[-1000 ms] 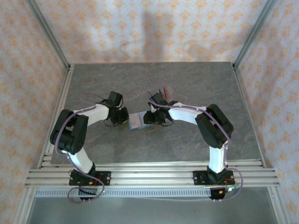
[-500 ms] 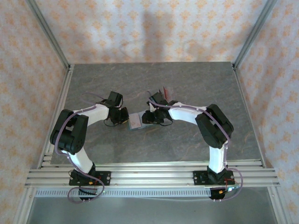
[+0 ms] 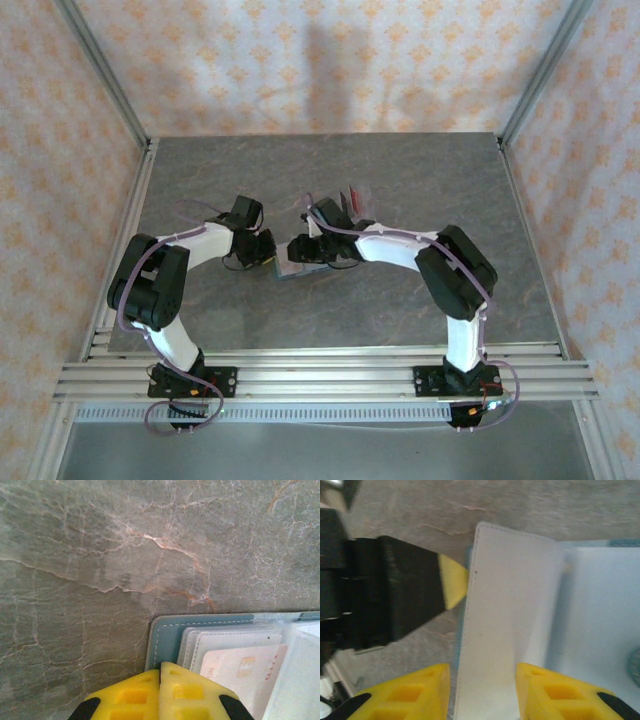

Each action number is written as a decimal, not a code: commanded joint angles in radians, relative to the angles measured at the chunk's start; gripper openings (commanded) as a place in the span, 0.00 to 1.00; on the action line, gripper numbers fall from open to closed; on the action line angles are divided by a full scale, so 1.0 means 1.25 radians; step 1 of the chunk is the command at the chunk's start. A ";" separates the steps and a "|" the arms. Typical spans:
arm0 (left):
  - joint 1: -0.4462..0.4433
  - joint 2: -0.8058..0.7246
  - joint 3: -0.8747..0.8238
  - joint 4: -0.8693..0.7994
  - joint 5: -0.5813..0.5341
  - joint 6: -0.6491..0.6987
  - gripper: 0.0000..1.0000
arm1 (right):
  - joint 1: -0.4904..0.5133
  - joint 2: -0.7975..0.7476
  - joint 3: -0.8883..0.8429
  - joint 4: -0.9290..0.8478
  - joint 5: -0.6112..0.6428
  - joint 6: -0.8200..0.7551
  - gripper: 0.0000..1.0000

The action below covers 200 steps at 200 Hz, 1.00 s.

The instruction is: Put the credit cards into the card holder

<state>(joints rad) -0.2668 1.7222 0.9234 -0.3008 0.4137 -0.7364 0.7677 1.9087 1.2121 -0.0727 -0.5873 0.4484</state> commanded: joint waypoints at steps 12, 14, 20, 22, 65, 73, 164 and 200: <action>-0.018 0.063 0.006 0.011 0.046 -0.032 0.03 | 0.009 0.038 0.008 0.133 -0.047 0.064 0.40; -0.017 0.062 0.005 0.012 0.046 -0.034 0.03 | 0.010 0.040 0.007 0.136 -0.049 0.066 0.40; -0.015 0.059 0.002 0.013 0.047 -0.036 0.03 | 0.010 0.046 0.007 0.144 -0.051 0.070 0.41; -0.014 0.057 0.001 0.012 0.046 -0.036 0.03 | 0.010 0.050 0.008 0.146 -0.052 0.072 0.41; 0.007 0.023 -0.020 -0.013 0.029 -0.028 0.08 | 0.010 0.077 0.008 0.158 -0.058 0.074 0.44; 0.012 0.015 -0.024 -0.017 0.022 -0.025 0.11 | 0.010 0.085 0.014 0.152 -0.063 0.074 0.45; 0.072 -0.057 -0.064 -0.039 0.068 -0.017 0.18 | -0.012 0.083 0.018 0.163 -0.110 0.090 0.48; 0.105 -0.094 -0.072 -0.064 0.074 0.000 0.19 | -0.015 0.033 0.041 0.097 -0.099 0.047 0.50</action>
<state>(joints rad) -0.1596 1.6501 0.8524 -0.3122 0.4984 -0.7589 0.7555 2.0056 1.2209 0.1017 -0.7074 0.5522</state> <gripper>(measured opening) 0.187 0.492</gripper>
